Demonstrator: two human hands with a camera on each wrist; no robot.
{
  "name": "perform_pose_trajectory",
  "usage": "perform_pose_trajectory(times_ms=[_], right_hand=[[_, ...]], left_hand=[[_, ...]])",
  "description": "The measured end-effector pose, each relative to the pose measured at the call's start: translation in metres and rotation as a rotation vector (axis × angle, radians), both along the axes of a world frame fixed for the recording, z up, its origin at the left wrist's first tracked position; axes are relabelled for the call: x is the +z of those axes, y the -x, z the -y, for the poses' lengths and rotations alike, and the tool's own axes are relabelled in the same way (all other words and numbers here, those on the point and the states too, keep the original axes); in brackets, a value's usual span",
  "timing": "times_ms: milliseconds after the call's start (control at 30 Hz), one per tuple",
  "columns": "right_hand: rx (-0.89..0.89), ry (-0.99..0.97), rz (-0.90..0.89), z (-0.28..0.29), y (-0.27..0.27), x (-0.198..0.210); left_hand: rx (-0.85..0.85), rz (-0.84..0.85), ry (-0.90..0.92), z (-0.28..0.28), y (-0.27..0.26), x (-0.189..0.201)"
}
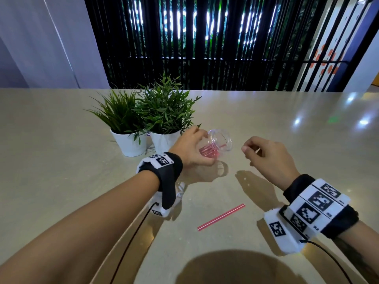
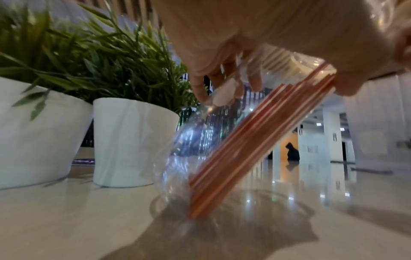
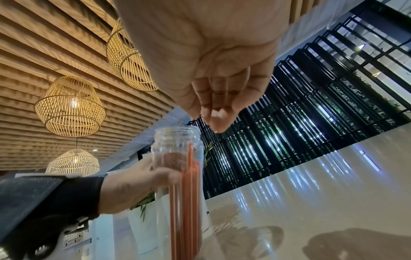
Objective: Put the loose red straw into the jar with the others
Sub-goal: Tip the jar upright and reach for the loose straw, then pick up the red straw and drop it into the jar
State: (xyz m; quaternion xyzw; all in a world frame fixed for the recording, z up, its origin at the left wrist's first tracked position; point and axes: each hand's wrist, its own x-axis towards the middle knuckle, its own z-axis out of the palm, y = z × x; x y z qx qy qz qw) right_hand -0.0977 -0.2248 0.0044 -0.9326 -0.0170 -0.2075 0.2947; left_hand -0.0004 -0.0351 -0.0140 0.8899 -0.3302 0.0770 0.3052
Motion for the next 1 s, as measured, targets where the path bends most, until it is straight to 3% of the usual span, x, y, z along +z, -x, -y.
perform_pose_trajectory(times_ms=[133, 233, 333, 433, 633, 900, 1000], right_hand=[[0.11, 0.055, -0.075, -0.003, 0.004, -0.011], [0.41, 0.287, -0.41, -0.015, 0.005, -0.025], [0.547, 0.567, -0.644, -0.035, 0.005, -0.04], [0.554, 0.689, -0.681, -0.049, 0.0, -0.051], [0.573, 0.713, -0.599, -0.059, -0.002, -0.059], [0.573, 0.6, -0.791, -0.051, -0.003, -0.064], [0.562, 0.426, -0.756, -0.05, -0.001, -0.049]], left_hand=[[0.032, -0.04, 0.276, -0.009, 0.008, 0.004], [-0.019, -0.241, 0.525, -0.017, 0.021, 0.005], [-0.038, -0.339, 0.56, -0.025, 0.036, 0.003], [0.065, -0.305, 0.51, -0.032, 0.047, -0.002], [0.192, -0.324, 0.52, -0.047, 0.057, -0.002], [0.254, -0.313, 0.552, -0.051, 0.064, 0.002], [0.252, -0.318, 0.557, -0.051, 0.065, 0.003]])
